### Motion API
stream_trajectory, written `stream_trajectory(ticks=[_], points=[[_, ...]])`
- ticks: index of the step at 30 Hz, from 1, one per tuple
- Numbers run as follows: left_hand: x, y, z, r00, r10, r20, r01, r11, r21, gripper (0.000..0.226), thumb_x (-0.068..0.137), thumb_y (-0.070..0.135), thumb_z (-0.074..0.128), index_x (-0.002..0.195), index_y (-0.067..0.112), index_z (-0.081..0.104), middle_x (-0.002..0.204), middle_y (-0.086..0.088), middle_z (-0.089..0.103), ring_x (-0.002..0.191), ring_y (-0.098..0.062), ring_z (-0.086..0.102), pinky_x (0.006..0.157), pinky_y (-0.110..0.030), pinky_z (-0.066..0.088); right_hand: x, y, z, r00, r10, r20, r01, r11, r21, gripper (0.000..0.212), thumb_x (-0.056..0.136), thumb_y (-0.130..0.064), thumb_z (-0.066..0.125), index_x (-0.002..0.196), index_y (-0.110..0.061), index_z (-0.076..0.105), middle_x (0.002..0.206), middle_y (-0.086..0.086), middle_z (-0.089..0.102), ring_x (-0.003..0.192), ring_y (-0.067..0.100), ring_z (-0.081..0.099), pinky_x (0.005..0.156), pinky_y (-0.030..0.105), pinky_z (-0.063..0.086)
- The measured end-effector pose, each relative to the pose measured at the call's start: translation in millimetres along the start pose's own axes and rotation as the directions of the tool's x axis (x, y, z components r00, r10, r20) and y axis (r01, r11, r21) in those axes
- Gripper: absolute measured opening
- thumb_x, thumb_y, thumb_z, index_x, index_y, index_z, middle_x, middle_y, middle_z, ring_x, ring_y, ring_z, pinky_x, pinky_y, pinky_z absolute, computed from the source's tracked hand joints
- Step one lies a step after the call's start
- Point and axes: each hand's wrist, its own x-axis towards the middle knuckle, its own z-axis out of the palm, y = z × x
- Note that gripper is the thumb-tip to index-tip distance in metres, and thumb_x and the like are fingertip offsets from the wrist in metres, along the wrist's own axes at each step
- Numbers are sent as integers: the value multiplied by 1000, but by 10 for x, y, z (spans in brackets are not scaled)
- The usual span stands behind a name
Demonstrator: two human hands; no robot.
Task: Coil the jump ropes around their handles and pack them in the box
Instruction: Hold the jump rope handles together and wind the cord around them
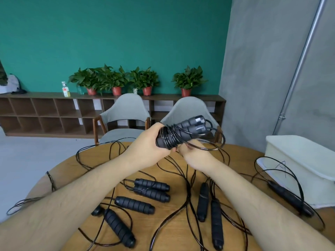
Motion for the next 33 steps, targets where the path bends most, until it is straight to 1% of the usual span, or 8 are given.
stream_trajectory(ticks=[1, 4, 7, 12, 18, 22, 26, 33], points=[[17, -17, -3, 999, -19, -30, 19, 1000, 22, 41, 81, 16, 76, 112, 29, 52, 89, 8, 65, 79, -7, 62, 62, -18, 47, -26, 87, 90, 995, -25, 98, 7, 984, 176, 36, 108, -25, 37, 79, -19, 57, 61, -18, 56, 57, -4, 50, 60, 18, 40], [69, -117, -13, 994, -65, -86, 77, 986, 146, 36, 83, 14, 71, 112, 21, 51, 89, 3, 63, 79, -11, 61, 61, -25, 48, -28, 34, 276, 995, 54, 84, -58, 998, 39, 40, 107, -44, 30, 84, -29, 60, 73, -6, 58, 71, 16, 57, 72, 34, 48], [126, -246, -55, 988, -94, -124, 125, 955, 269, 33, 84, 14, 69, 109, 20, 49, 88, 3, 61, 77, -12, 61, 60, -29, 50, -38, 2, 283, 996, -19, 91, 21, 999, -29, 38, 109, -37, 30, 96, -25, 64, 85, -11, 60, 88, 11, 57, 79, 29, 42], [216, -492, -175, 978, -149, -145, 199, 869, 454, 38, 86, 17, 67, 118, 17, 47, 97, -1, 61, 83, -20, 63, 64, -33, 52, -131, -54, 242, 986, -24, 164, 48, 989, -143, 35, 107, -39, 36, 97, -20, 63, 81, -7, 63, 79, 13, 60, 77, 39, 52], [173, -573, -211, 984, -167, -66, 168, 725, 668, 37, 88, 16, 65, 119, 17, 46, 104, -3, 56, 86, -23, 63, 68, -35, 55, -171, -246, -65, 971, -119, 208, 192, 907, -375, 33, 105, -44, 40, 96, -22, 63, 85, -5, 62, 82, 17, 60, 74, 40, 54], [158, -528, -185, 995, -87, 38, 27, 643, 765, 36, 88, 17, 66, 118, 17, 46, 104, -1, 56, 88, -22, 64, 70, -36, 57, -115, -362, -267, 945, -247, 214, 324, 792, -517, 34, 104, -49, 40, 99, -27, 64, 87, -7, 64, 83, 15, 61, 75, 39, 55], [108, -482, -171, 975, -38, 220, -135, 684, 717, 34, 89, 20, 67, 111, 26, 42, 105, 3, 55, 90, -19, 63, 75, -36, 56, 37, -353, -449, 935, -289, 206, 355, 760, -544, 33, 99, -56, 46, 92, -30, 66, 90, -9, 66, 87, 13, 60, 75, 38, 53], [-45, -345, -226, 912, 167, 374, -284, 916, 282, 32, 86, 32, 71, 115, 28, 58, 100, 12, 61, 93, -5, 61, 76, -22, 51, 209, -26, -522, 949, -257, 185, 306, 891, -336, 34, 94, -59, 49, 93, -31, 68, 91, -9, 63, 88, 9, 57, 77, 40, 51]])
